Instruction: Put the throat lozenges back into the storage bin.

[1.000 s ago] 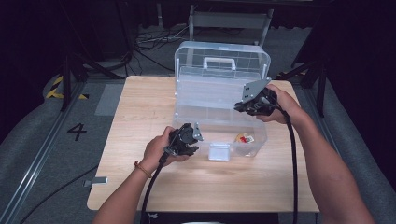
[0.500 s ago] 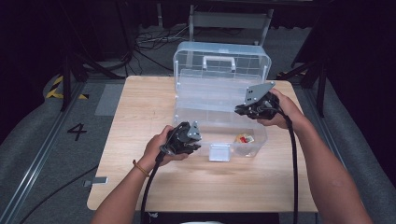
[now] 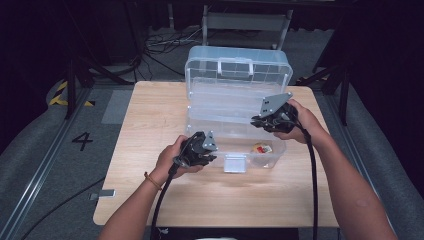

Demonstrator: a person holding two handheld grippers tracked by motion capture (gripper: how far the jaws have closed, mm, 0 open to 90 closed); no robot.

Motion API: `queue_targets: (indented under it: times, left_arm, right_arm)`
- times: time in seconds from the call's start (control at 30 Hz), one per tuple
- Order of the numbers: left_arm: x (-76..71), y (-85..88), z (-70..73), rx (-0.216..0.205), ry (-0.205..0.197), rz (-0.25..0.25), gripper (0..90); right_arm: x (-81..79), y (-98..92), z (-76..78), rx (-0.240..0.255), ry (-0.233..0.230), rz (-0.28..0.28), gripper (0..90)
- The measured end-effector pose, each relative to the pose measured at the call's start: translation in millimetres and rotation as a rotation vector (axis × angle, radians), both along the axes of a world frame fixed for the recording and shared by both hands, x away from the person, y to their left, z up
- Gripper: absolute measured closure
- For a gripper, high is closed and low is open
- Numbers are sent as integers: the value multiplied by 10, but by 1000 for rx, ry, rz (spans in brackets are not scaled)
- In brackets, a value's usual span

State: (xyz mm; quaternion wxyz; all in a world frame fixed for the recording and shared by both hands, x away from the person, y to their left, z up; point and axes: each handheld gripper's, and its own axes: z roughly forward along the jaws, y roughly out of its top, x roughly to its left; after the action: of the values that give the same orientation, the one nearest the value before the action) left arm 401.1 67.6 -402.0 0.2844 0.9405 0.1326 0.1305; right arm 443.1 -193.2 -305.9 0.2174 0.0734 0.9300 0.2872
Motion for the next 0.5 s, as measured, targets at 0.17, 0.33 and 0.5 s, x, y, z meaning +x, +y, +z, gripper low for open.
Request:
queue_targets:
  times: [0.17,0.33,0.5]
  left_arm:
    - [-15,34,24,3,-10,-5,712]
    - [-78,82,84,4,-26,-19,497]
    - [-128,228,290,-99,-56,-3,461]
  right_arm:
    - [-20,-27,-22,14,7,2,822]
    - [-21,-47,-24,29,21,-27,809]
    - [-48,-44,-42,41,11,-48,800]
